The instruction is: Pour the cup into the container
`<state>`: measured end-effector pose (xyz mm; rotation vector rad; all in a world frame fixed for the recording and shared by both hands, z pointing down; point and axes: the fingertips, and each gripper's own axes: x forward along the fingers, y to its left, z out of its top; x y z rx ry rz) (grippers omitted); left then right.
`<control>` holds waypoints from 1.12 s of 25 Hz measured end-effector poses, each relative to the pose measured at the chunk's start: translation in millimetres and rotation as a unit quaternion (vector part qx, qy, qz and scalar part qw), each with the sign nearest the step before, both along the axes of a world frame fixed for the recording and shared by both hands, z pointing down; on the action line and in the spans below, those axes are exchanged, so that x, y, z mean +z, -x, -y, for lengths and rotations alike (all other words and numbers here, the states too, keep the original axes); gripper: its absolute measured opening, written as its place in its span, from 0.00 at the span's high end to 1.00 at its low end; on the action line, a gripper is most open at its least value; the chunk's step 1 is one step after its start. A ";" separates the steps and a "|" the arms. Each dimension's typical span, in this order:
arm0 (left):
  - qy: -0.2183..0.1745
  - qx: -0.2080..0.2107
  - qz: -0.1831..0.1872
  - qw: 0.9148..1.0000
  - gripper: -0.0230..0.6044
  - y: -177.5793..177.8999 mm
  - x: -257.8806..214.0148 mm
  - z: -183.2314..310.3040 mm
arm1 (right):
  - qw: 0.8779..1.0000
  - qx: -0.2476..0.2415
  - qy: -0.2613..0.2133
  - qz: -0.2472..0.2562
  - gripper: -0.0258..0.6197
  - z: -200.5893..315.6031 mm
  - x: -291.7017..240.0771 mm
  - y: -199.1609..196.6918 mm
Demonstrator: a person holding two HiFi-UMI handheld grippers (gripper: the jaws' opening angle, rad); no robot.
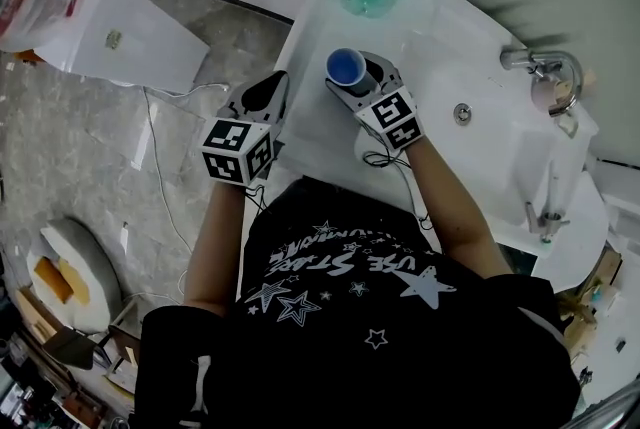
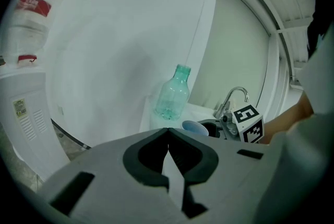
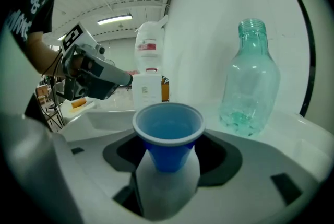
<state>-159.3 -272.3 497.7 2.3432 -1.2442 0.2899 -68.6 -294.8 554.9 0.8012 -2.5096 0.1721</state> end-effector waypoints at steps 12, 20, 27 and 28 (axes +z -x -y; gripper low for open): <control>0.002 0.011 -0.004 1.000 0.95 -7.8 6.2 7.6 | 1.000 0.006 0.001 -0.004 0.39 -0.1 5.0 -6.2; -0.001 -0.011 0.004 1.000 0.95 -10.7 -0.4 -9.2 | 1.000 0.013 -0.004 -0.003 0.38 -11.2 -3.4 -27.7; -0.011 -0.036 0.003 0.999 0.95 -29.2 -14.6 -43.2 | 0.999 0.028 -0.030 0.023 0.61 -39.8 -36.1 -58.9; -0.013 -0.038 0.003 0.999 0.95 -33.2 -17.1 -48.2 | 0.999 0.029 -0.034 0.026 0.64 -43.9 -40.6 -63.9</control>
